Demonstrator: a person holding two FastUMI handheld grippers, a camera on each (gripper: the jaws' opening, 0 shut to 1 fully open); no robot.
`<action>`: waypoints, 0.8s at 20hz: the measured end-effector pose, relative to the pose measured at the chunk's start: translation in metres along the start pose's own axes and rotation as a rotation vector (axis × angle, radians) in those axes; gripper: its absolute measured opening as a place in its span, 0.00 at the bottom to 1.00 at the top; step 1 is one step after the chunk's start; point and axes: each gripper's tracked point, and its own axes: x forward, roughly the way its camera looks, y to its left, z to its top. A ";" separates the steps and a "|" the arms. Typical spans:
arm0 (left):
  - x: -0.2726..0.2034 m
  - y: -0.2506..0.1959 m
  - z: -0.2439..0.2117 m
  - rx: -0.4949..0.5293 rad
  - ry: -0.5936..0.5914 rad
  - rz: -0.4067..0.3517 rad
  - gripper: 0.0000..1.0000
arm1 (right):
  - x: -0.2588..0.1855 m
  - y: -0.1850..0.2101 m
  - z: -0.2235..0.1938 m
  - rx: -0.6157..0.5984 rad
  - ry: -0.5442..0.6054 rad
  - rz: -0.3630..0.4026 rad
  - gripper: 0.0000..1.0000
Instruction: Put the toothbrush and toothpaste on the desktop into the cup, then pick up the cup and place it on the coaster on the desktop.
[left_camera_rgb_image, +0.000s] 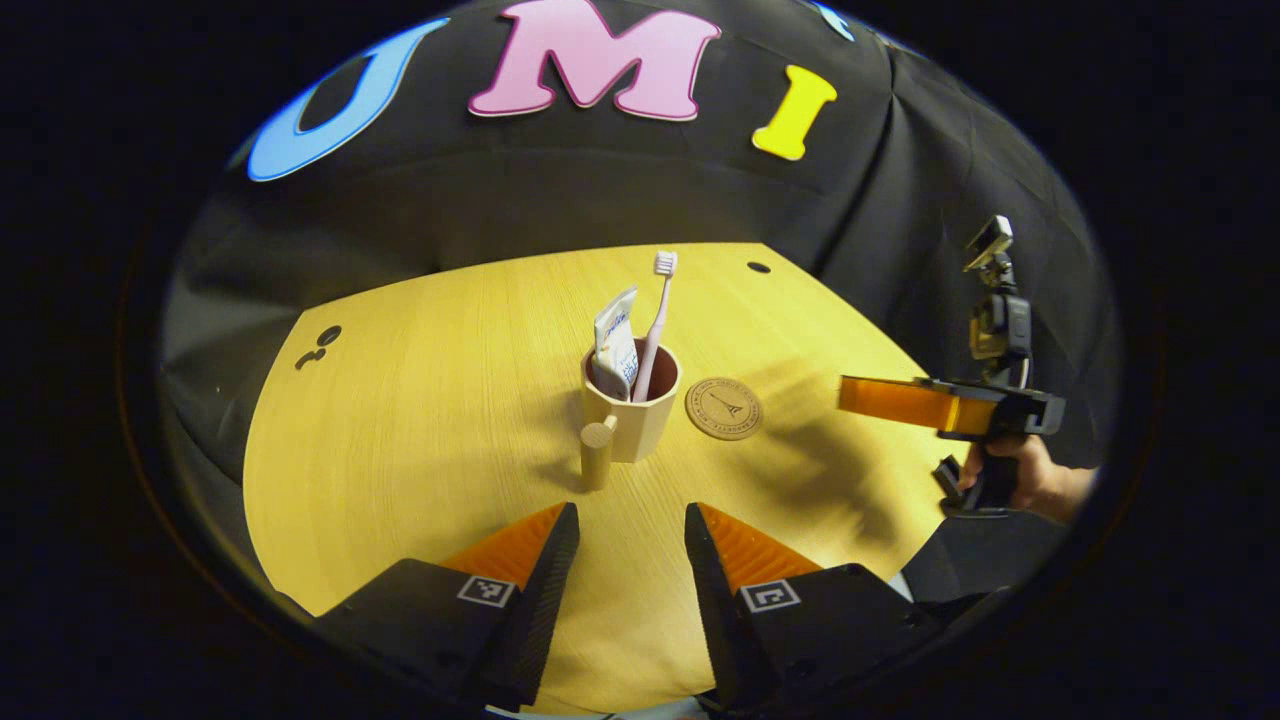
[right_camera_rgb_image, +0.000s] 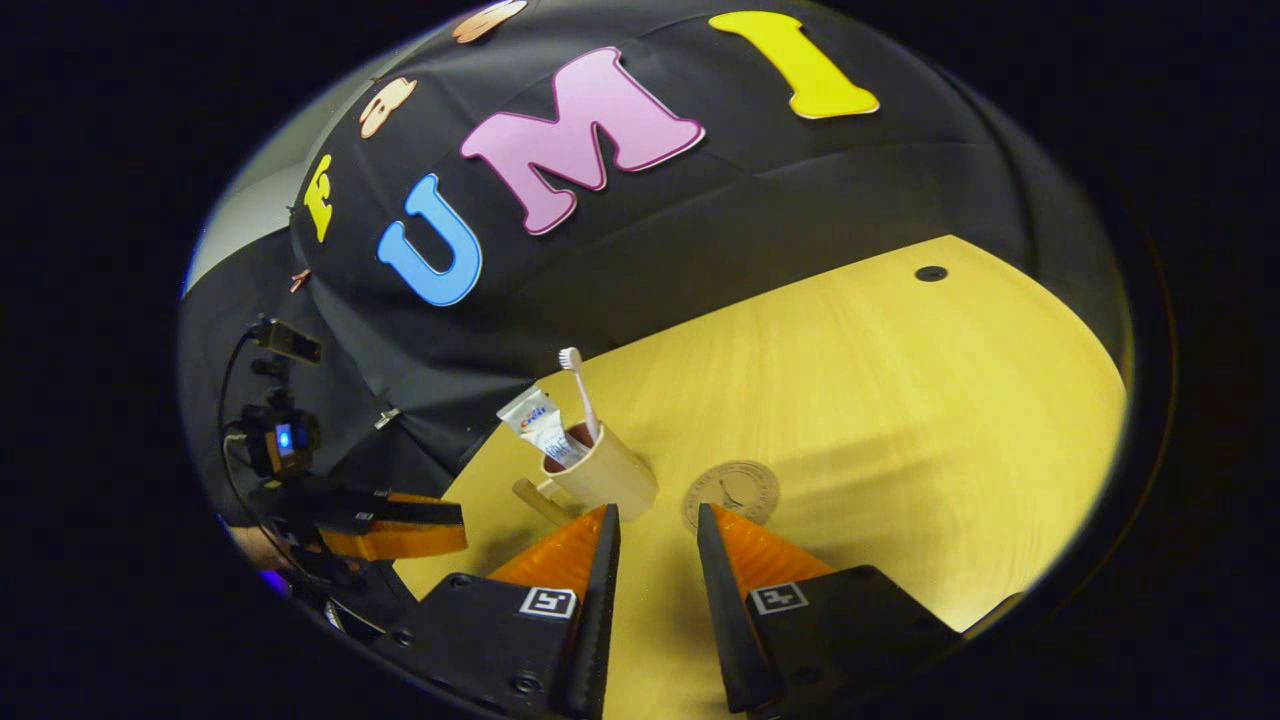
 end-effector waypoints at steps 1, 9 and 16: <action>0.008 0.001 0.002 0.018 0.018 -0.003 0.67 | -0.011 -0.009 -0.003 0.007 0.000 -0.020 0.48; 0.062 0.022 0.010 0.142 0.202 0.026 0.66 | -0.080 -0.074 -0.030 0.109 -0.009 -0.147 0.48; 0.097 0.025 0.013 0.172 0.314 0.011 0.60 | -0.111 -0.103 -0.047 0.156 -0.003 -0.203 0.48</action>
